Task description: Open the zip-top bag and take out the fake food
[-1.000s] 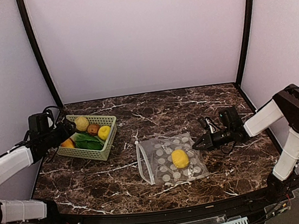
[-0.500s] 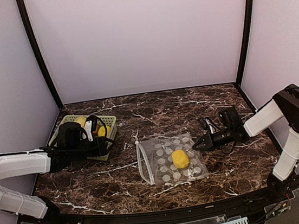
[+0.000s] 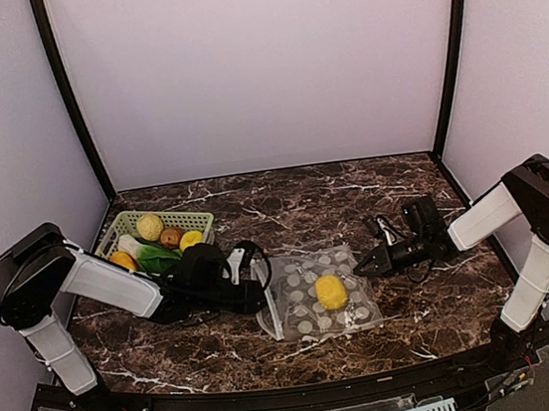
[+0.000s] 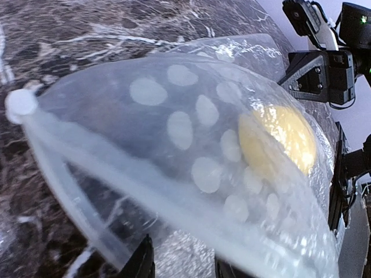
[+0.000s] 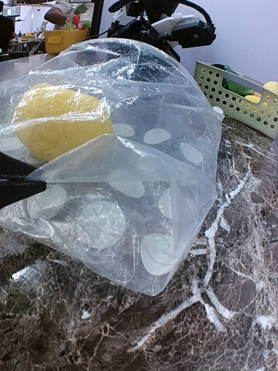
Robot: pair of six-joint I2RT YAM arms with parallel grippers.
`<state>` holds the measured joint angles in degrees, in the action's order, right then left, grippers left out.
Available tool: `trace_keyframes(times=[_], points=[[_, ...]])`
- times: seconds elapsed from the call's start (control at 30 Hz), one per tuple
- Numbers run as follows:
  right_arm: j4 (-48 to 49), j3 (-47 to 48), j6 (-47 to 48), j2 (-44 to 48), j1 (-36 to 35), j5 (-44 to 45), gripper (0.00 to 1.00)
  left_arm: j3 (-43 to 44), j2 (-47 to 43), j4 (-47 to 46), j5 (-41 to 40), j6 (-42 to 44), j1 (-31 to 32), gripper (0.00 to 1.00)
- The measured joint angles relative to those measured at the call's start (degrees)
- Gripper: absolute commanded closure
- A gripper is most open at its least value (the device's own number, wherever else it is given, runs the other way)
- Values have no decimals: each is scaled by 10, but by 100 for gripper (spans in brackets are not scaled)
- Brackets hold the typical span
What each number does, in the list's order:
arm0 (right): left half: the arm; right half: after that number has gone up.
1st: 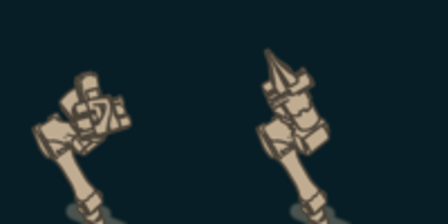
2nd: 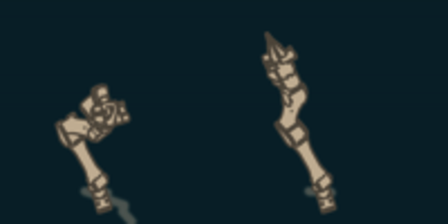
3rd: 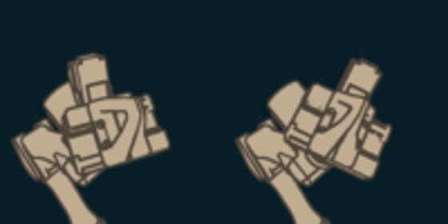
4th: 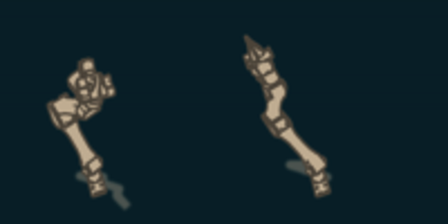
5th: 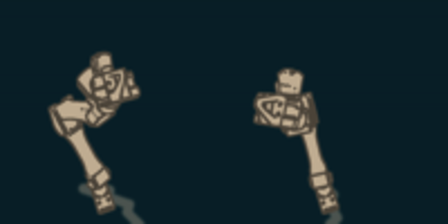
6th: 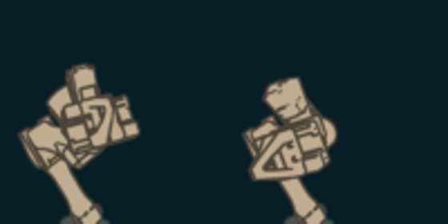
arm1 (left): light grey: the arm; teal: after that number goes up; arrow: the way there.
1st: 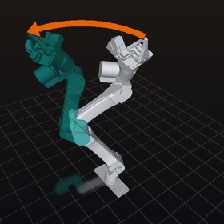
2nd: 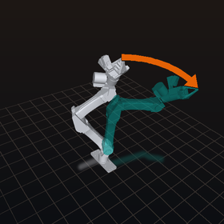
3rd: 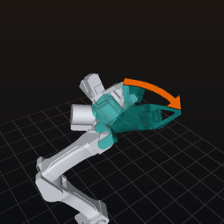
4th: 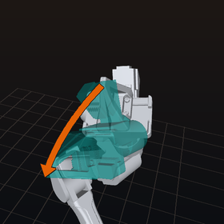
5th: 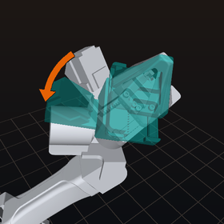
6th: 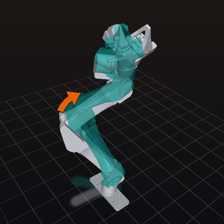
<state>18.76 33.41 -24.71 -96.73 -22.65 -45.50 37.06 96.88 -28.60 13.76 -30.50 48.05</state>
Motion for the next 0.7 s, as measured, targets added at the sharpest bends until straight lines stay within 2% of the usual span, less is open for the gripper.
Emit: trace_keyframes(times=[0.3,0.37,0.53,0.7], points=[[6,-12,-1,0,-7,2,100,86,129,-82,45,-29,46,63],[9,-17,-5,0,-12,3,100,107,153,-92,57,-33,52,58],[19,-26,-16,0,-27,15,100,147,191,-117,81,-42,64,35],[28,-34,-31,0,-47,42,100,152,200,-148,99,-57,76,26]])
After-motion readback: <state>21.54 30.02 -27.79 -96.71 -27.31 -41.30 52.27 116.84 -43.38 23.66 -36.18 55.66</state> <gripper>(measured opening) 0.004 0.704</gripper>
